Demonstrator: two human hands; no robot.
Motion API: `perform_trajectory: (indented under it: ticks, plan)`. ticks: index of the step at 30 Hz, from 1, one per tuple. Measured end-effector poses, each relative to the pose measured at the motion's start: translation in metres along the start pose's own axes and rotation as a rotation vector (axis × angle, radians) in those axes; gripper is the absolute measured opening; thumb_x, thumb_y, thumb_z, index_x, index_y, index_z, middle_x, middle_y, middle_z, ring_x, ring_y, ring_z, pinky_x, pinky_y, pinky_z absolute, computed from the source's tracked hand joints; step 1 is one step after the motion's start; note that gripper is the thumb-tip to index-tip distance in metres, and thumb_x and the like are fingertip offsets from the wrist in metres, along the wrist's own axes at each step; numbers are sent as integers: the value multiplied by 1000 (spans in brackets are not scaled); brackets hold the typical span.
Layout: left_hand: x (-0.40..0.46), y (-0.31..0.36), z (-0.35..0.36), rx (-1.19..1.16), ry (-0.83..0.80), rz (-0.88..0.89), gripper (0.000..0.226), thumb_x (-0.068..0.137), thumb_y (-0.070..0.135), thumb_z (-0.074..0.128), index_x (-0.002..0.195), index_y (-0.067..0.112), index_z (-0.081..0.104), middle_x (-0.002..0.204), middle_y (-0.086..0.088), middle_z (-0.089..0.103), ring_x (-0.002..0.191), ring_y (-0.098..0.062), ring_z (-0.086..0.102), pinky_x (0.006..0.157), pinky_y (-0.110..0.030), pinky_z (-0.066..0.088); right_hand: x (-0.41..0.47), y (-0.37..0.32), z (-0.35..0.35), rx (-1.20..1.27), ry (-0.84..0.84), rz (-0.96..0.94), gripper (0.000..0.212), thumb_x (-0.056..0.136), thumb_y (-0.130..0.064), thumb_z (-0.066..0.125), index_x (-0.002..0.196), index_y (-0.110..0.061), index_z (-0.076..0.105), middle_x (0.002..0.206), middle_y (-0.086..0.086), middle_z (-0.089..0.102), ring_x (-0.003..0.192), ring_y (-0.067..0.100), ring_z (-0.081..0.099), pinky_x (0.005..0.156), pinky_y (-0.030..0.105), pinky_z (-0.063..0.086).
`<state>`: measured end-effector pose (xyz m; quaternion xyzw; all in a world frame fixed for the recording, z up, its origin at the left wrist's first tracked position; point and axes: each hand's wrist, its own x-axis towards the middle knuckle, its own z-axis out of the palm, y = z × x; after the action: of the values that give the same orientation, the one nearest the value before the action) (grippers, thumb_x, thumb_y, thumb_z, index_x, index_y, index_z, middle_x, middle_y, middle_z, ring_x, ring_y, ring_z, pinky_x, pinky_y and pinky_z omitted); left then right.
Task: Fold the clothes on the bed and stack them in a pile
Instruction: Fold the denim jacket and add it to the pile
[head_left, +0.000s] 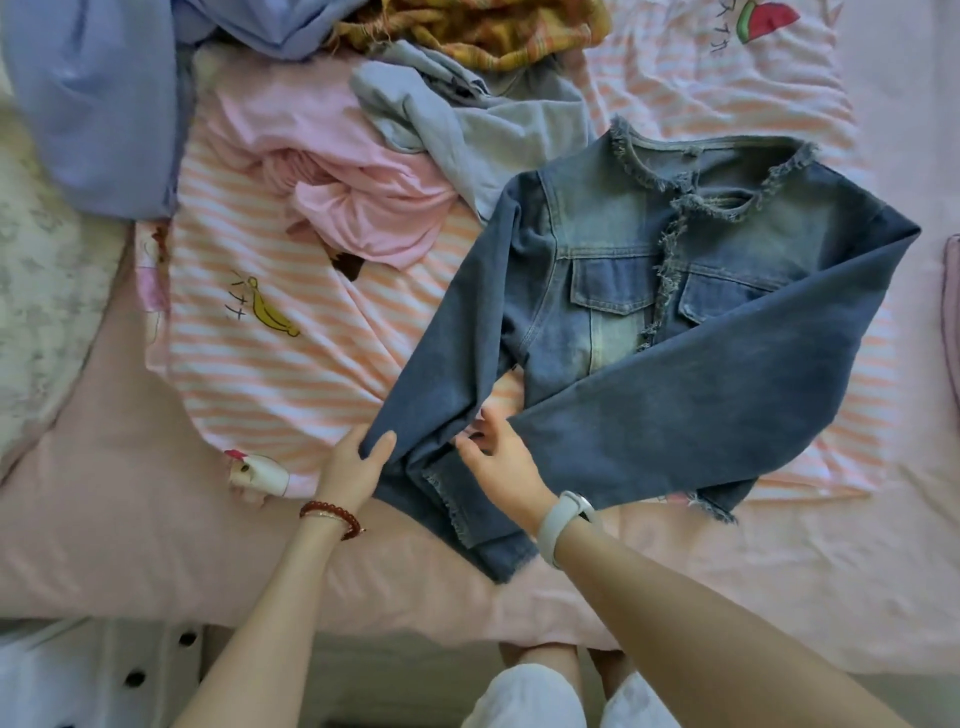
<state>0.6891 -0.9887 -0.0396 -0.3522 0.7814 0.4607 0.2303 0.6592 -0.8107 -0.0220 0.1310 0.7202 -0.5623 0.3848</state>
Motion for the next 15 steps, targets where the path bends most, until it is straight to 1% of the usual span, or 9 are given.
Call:
perform_trajectory:
  ticks: [2,3,5,7,8,10,12,14,15]
  plan:
    - [-6,-1,-6,-267,-24,-45,13,94,20,52,87,11,58,93,-15,65,86,-26,60,80,-40,47,6,-10,12,224,9,58,38,91,-19,55,126,-14,43,119,5,59,108,16,56,97,33,44]
    - [-8,0,-9,-381,-24,-72,13,94,19,51,86,12,58,91,-14,66,85,-26,61,79,-39,47,8,-14,14,250,19,75,35,90,-19,57,122,-12,44,115,6,60,105,17,57,96,34,46]
    - [-10,2,-19,-502,-9,-77,14,94,19,51,82,15,57,79,-3,69,75,-16,64,68,-30,49,6,-20,19,247,23,71,22,90,-16,56,108,-5,50,98,10,62,94,19,60,85,30,49]
    - [-10,7,-29,-542,-21,-41,14,93,21,52,80,16,55,69,5,70,65,-7,65,57,-19,52,-2,-28,27,245,25,45,10,91,-12,51,91,-2,53,80,14,59,80,23,60,72,26,50]
    - [-11,10,-35,-554,-26,-23,13,92,21,52,80,17,55,68,5,70,62,-6,65,54,-17,52,-6,-33,32,244,20,28,12,92,-11,49,87,-1,54,78,16,60,79,24,61,71,28,52]
    - [-13,15,-43,-543,-26,7,12,91,22,54,80,19,57,69,4,71,62,-7,66,54,-17,52,-14,-42,40,247,-3,-24,11,93,-12,47,91,-5,55,84,10,63,84,18,61,80,32,51]
    - [-17,21,-46,-505,-24,18,11,91,21,55,81,19,58,68,4,71,62,-8,66,56,-17,53,-23,-50,44,272,-28,-84,10,95,-13,44,96,-9,53,86,3,59,82,11,57,82,30,49]
    - [-21,26,-46,-433,-7,28,11,92,20,54,82,18,57,71,1,70,65,-12,65,61,-22,53,-31,-56,42,272,3,-116,11,96,-14,41,88,-11,47,73,0,50,67,4,49,66,20,45]
    - [-23,28,-46,-385,9,35,11,93,19,53,82,18,57,75,-2,68,70,-15,63,67,-27,51,-35,-56,39,246,55,-140,16,97,-15,40,81,-13,42,64,-6,44,57,-1,42,58,15,39]
